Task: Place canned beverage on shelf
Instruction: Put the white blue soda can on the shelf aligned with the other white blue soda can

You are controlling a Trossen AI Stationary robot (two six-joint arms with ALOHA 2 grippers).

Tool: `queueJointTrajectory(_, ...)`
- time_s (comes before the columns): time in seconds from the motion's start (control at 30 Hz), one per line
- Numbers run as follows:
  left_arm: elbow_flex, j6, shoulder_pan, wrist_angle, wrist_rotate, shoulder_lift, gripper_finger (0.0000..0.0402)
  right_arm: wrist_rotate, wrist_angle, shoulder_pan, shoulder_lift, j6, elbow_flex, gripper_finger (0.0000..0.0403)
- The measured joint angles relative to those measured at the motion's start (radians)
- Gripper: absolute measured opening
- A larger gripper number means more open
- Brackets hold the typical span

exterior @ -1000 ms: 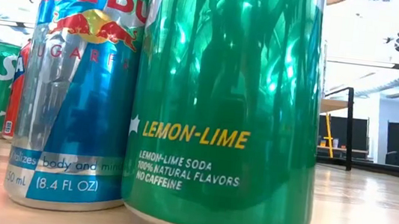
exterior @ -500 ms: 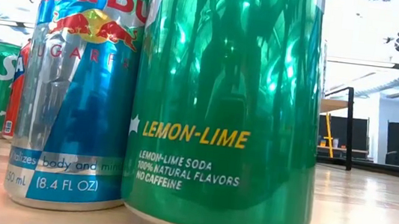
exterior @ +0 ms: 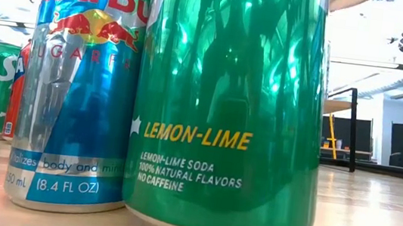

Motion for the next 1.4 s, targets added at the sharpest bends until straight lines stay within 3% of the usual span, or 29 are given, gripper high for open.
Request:
queueJointTrajectory(0.13,-0.004,0.035,0.002,-0.013,-0.059,-0.003,0.0308,0.178,-0.025,0.004,0.000,0.003,0.001,0.0244)
queueJointTrajectory(0.23,-0.005,0.054,-0.004,-0.043,-0.170,-0.012,0.0316,0.276,-0.029,0.008,0.001,0.010,0.002,0.0244)
queueJointTrajectory(0.33,-0.005,0.073,-0.003,-0.065,-0.253,-0.015,0.0318,0.357,-0.027,0.016,0.001,0.012,0.002,0.0244)
queueJointTrajectory(0.53,-0.003,0.075,-0.003,-0.067,-0.392,-0.015,0.0317,0.621,-0.006,0.066,0.002,0.002,0.003,0.0244)
queueJointTrajectory(0.67,-0.005,0.070,-0.009,-0.074,-0.538,-0.015,0.0299,0.729,0.011,0.092,0.001,-0.001,0.003,0.0244)
queueJointTrajectory(0.83,-0.007,0.078,-0.009,-0.071,-0.578,-0.013,0.0244,0.748,0.000,0.117,0.000,0.006,0.003,0.0244)
queueJointTrajectory(1.1,-0.006,0.093,-0.029,-0.075,-0.648,-0.013,0.0243,0.722,-0.025,0.119,-0.001,0.043,0.004,0.0255)
queueJointTrajectory(1.23,-0.004,0.110,-0.052,-0.085,-0.810,-0.013,0.0243,0.784,-0.071,0.127,-0.033,0.150,0.004,0.0289)
queueJointTrajectory(1.4,-0.003,0.178,-0.078,-0.089,-1.143,-0.013,0.0243,0.901,-0.154,0.146,-0.106,0.262,0.005,0.0325)
